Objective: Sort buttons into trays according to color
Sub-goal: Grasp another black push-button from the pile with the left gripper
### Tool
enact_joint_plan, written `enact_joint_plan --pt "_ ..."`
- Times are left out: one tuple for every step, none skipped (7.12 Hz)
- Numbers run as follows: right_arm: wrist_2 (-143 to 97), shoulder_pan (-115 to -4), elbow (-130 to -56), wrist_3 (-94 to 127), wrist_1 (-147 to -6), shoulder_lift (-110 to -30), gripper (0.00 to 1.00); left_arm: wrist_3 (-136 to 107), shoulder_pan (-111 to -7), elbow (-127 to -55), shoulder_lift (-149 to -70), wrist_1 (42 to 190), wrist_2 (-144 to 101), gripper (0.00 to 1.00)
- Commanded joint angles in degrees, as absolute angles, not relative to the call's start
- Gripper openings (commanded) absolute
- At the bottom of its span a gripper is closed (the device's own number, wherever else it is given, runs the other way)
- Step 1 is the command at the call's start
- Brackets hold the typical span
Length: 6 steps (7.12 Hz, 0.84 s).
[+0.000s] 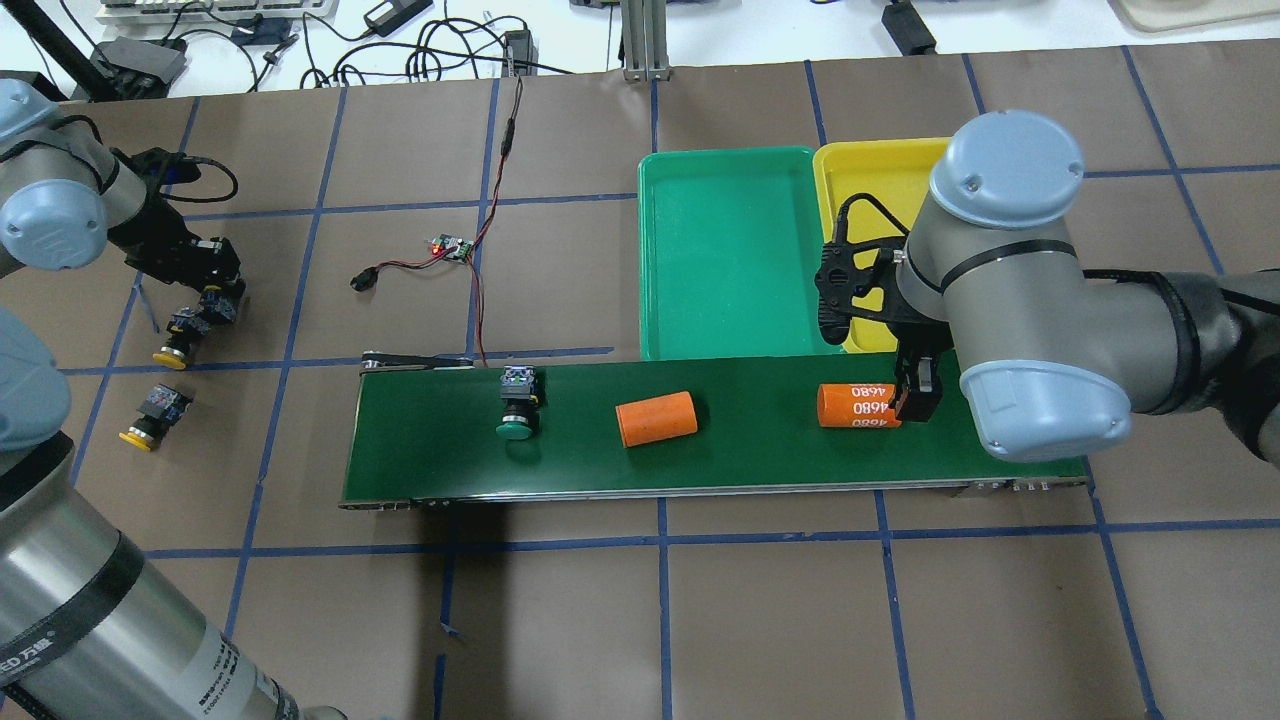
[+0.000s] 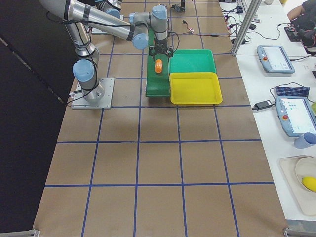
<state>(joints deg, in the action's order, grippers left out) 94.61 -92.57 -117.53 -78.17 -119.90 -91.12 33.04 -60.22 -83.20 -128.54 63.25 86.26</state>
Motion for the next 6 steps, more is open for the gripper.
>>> enact_joint_plan --pt "94.66 -92.64 -117.51 -78.13 -119.88 -91.32 1.00 31.83 -61.51 -82.62 -126.84 63.98 86.48 0.18" --pt "94.57 -92.64 -117.51 -78.13 -119.88 -91.41 1.00 28.86 -63.96 -82.97 -125.70 64.33 86.48 0.17" --pt "94.74 -92.64 -117.42 -78.13 -119.88 -91.41 1.00 24.83 -67.20 -82.97 -123.94 65.99 86.66 0.17" --pt "94.57 -92.72 -117.33 -78.13 -119.88 -91.41 1.00 23.57 -69.76 -83.58 -121.58 66.96 86.40 0.16" --pt "94.57 -92.64 -117.33 -78.05 -119.88 -91.49 1.00 18.60 -72.13 -84.28 -118.51 69.67 85.96 0.15" --pt "94.57 -92.64 -117.60 -78.13 -119.88 -91.76 1.00 13.59 -76.42 -85.16 -115.78 70.05 85.96 0.15"
